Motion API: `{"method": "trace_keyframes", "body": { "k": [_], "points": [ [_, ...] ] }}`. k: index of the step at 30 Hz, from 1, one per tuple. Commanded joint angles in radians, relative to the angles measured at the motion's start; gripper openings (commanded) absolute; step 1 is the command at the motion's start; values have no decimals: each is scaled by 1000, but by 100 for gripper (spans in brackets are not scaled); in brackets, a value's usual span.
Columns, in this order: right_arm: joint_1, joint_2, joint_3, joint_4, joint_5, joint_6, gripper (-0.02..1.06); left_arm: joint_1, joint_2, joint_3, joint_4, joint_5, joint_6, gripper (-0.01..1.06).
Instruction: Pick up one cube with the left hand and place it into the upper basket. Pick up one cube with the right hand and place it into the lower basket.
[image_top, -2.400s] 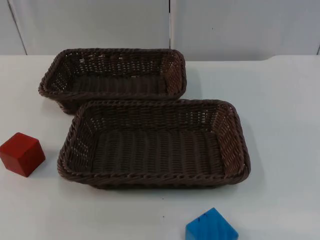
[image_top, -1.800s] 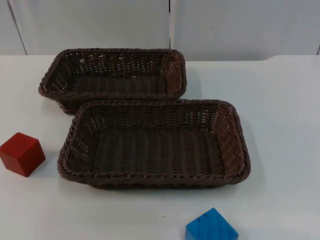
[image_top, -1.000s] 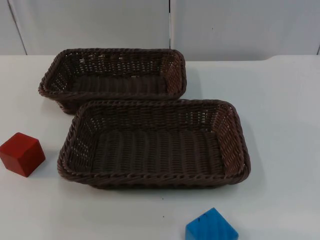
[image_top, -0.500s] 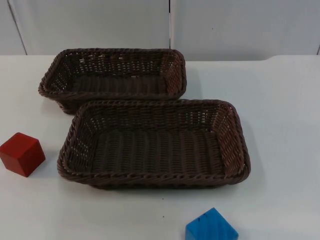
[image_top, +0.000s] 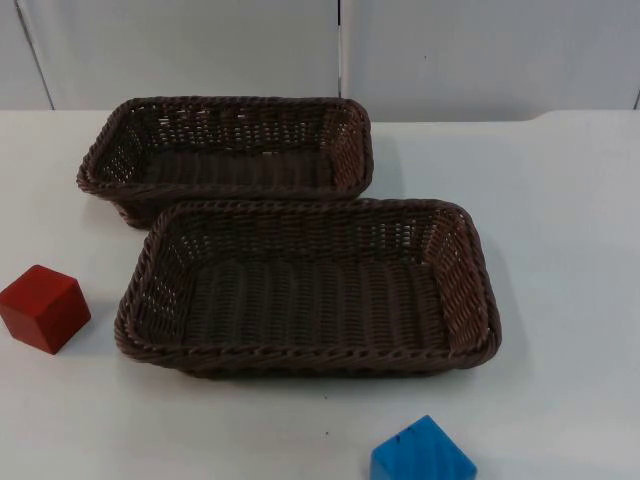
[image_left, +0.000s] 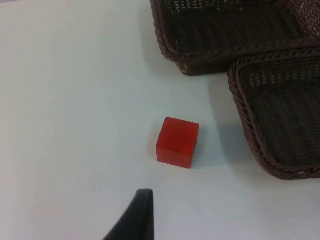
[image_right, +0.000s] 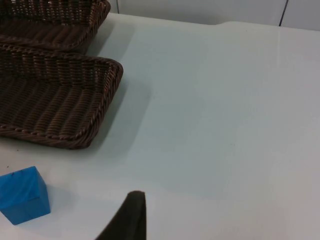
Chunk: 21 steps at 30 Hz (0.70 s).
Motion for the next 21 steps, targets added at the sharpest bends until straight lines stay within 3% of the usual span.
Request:
{"method": "trace_keyframes", "body": {
  "k": [1,16,21],
  "points": [
    [-6,-5,5,3,0,-7,105,-3,60,-5,-23,-53,0,105],
    [-6,-5,5,3,0,-7,105,-3,360,-5,-135,-216,100,105],
    [-6,-5,5,3,0,-7,105,-3,445,-42,-135,-216,100,105]
  ]
}}
